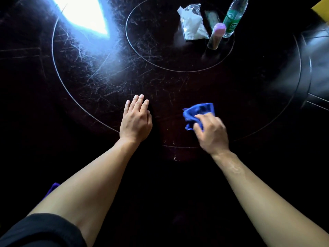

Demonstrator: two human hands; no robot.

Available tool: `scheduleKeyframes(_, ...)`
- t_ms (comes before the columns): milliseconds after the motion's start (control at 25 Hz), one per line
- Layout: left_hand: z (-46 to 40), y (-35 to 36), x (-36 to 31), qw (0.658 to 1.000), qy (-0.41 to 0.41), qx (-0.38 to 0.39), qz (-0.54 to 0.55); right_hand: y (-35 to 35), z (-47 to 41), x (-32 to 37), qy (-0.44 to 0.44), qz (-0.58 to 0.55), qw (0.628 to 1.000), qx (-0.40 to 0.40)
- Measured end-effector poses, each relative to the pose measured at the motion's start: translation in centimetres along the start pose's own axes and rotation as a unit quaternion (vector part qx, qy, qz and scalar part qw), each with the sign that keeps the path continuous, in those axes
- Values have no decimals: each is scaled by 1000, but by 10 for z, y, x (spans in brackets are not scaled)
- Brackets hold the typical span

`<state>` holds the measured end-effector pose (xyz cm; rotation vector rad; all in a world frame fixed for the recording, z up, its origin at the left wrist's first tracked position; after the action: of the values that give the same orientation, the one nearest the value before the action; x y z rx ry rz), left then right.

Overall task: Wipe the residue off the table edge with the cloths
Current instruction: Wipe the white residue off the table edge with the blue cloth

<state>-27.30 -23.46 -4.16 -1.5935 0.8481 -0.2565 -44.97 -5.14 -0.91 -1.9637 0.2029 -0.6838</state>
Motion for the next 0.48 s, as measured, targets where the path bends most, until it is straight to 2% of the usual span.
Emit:
scheduleKeyframes(120,-1,0,0,1000,2,4,3,20,7,48,-104,-51,989,96)
scheduleKeyframes(200,-1,-1,0,1000,2,4,5,21,16,68,-191,-65,968,147)
scheduleKeyframes(360,0,-1,-2,1000,-2,2,7,-4,52,75,-341,-111,892,275)
scheduleKeyframes(400,0,-1,-3,1000,-3,1,8,-11,61,73,-349,-125,871,322)
scheduleKeyframes(480,0,-1,-4,1000,-5,0,11,-26,64,63,-281,-180,861,383)
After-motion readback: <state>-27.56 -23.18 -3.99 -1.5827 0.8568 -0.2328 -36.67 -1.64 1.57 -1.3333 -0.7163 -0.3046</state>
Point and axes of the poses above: each hand's wrist, its own z-axis away from the middle knuckle, its own y-axis out of the palm, x = y × z, the point moved 3 cm from there along -z, towards the middle knuckle, and after that the axes turned 5 degrees about -x, right-handed, at the moved point
